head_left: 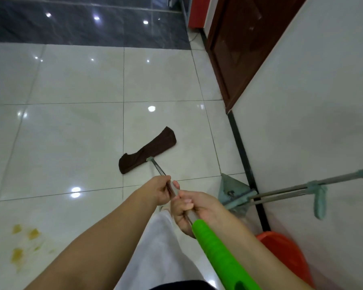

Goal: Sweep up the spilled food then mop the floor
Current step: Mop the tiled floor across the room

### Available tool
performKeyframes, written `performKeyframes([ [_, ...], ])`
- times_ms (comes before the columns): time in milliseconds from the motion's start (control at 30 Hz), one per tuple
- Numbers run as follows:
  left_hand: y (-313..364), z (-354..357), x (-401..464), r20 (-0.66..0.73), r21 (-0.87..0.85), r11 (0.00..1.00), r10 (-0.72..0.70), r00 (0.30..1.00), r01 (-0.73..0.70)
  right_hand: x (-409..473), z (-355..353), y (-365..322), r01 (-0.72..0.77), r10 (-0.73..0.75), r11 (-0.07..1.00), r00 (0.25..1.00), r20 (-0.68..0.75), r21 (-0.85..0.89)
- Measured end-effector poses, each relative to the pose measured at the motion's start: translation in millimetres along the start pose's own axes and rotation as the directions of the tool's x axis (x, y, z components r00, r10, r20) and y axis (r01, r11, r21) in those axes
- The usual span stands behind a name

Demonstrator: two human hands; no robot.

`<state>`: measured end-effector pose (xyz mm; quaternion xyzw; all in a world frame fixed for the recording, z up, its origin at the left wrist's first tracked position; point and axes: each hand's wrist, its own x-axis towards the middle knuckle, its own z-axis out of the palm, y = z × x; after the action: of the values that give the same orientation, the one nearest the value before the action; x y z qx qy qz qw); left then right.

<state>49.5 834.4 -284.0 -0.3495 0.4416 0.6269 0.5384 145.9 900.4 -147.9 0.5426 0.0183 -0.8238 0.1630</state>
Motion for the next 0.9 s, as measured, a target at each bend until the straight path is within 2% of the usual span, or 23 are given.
performKeyframes([
  [167, -52, -3, -16, 0.054, 0.112, 0.993, -0.043, 0.998, 0.037, -30, -39, 34, 0.02, -0.021, 0.999, 1.0, 0.009, 0.027],
  [500, -100, -7, -46, 0.108, 0.083, 0.99, -0.126, 0.986, 0.117, -52, -63, 74, 0.101, -0.096, 0.992, 0.993, -0.068, 0.071],
  [700, -94, -32, -60, 0.135, 0.08, 0.986, -0.154, 0.979, 0.144, -53, -50, 97, 0.074, -0.071, 0.996, 0.996, -0.056, 0.048],
  [900, -44, -76, -83, 0.117, 0.041, 0.989, -0.149, 0.982, 0.145, -36, 1, 119, -0.031, 0.032, 0.999, 0.998, -0.061, 0.012],
])
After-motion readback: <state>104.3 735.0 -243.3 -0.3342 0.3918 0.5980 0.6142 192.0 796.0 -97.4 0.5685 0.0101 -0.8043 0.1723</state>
